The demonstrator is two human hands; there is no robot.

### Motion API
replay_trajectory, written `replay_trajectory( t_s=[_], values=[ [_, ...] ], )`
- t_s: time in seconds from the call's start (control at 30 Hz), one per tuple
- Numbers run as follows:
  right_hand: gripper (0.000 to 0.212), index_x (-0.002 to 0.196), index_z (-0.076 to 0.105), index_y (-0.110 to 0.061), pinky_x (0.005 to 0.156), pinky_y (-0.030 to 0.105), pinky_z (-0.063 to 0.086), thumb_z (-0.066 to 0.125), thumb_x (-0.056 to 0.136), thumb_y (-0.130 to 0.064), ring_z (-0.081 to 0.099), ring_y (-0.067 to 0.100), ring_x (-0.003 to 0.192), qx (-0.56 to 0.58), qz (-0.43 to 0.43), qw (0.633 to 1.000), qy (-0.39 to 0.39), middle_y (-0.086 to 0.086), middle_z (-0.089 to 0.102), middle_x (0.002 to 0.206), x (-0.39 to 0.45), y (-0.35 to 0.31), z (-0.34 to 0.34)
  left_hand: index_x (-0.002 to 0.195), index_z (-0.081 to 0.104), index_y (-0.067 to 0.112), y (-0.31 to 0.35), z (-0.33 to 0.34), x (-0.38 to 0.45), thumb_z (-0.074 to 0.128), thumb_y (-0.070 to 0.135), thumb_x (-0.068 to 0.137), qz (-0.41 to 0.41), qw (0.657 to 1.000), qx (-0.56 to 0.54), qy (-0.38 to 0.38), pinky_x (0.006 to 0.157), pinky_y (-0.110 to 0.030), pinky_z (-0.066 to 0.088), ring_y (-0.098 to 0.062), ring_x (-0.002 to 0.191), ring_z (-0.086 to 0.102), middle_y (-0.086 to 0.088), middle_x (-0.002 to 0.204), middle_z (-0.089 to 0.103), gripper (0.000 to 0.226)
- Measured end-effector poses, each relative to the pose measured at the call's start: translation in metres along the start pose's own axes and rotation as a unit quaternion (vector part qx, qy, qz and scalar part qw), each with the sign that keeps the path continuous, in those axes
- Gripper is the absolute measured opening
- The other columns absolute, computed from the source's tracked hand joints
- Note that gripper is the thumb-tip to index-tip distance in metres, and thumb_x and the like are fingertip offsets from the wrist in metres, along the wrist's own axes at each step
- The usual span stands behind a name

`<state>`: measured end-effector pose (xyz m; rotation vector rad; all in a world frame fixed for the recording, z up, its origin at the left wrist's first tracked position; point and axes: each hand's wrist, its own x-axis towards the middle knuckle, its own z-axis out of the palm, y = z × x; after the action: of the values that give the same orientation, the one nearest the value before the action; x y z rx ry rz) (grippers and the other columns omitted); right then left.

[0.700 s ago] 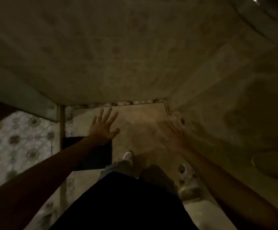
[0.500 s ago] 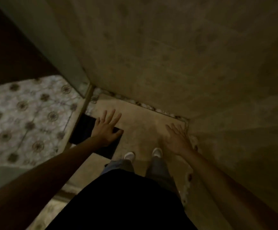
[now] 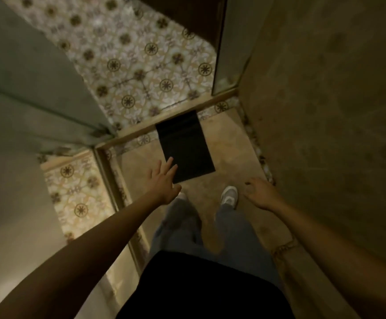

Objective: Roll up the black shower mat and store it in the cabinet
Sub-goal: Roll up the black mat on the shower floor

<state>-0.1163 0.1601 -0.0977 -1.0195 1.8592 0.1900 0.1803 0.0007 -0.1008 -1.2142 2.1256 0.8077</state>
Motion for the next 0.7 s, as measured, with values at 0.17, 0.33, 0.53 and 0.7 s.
replay_trajectory(
  t_s=[0.17, 0.33, 0.53, 0.7],
  values=[
    [0.057, 0.144, 0.046, -0.003, 0.108, 0.040, 0.039, 0.062, 0.096, -0.030, 0.049, 0.035, 0.133, -0.038, -0.026, 0.999, -0.025, 0.020, 0.049, 0.147, 0.042, 0.007, 0.020, 0.153, 0.016, 0.027, -0.023, 0.038, 0.030, 0.030, 0.059, 0.082, -0.019, 0.999, -0.024, 0.037, 0.118, -0.056, 0.006, -0.028, 0.149, -0.008, 0.002, 0.165, -0.002, 0.079],
    [0.061, 0.150, 0.039, -0.007, 0.113, 0.041, 0.037, 0.062, 0.096, -0.027, 0.042, 0.033, 0.138, -0.077, -0.034, 0.996, -0.034, 0.015, 0.042, 0.154, 0.122, 0.003, 0.055, 0.154, 0.015, 0.024, -0.061, 0.097, 0.072, 0.036, 0.054, 0.091, -0.024, 0.997, -0.038, 0.057, 0.118, -0.054, 0.008, -0.028, 0.149, -0.009, 0.001, 0.165, -0.001, 0.073],
    [0.052, 0.143, 0.046, -0.018, 0.104, 0.039, 0.042, 0.063, 0.096, -0.028, 0.049, 0.026, 0.131, -0.137, -0.154, 0.978, -0.035, 0.006, 0.048, 0.149, 0.271, 0.007, 0.134, 0.155, 0.006, 0.027, -0.109, 0.198, 0.173, 0.039, 0.050, 0.096, 0.002, 1.000, -0.005, -0.023, 0.120, -0.050, 0.012, -0.029, 0.150, 0.001, -0.001, 0.165, 0.001, 0.071],
    [0.049, 0.145, 0.047, -0.015, 0.110, 0.035, 0.037, 0.060, 0.098, -0.024, 0.044, 0.026, 0.138, -0.255, -0.308, 0.915, -0.051, 0.007, 0.039, 0.158, 0.410, 0.033, 0.194, 0.154, -0.007, 0.030, -0.147, 0.279, 0.290, 0.045, 0.045, 0.097, 0.040, 0.992, 0.088, -0.083, 0.120, -0.048, 0.019, -0.030, 0.150, 0.002, 0.001, 0.165, -0.009, 0.079]
  ],
)
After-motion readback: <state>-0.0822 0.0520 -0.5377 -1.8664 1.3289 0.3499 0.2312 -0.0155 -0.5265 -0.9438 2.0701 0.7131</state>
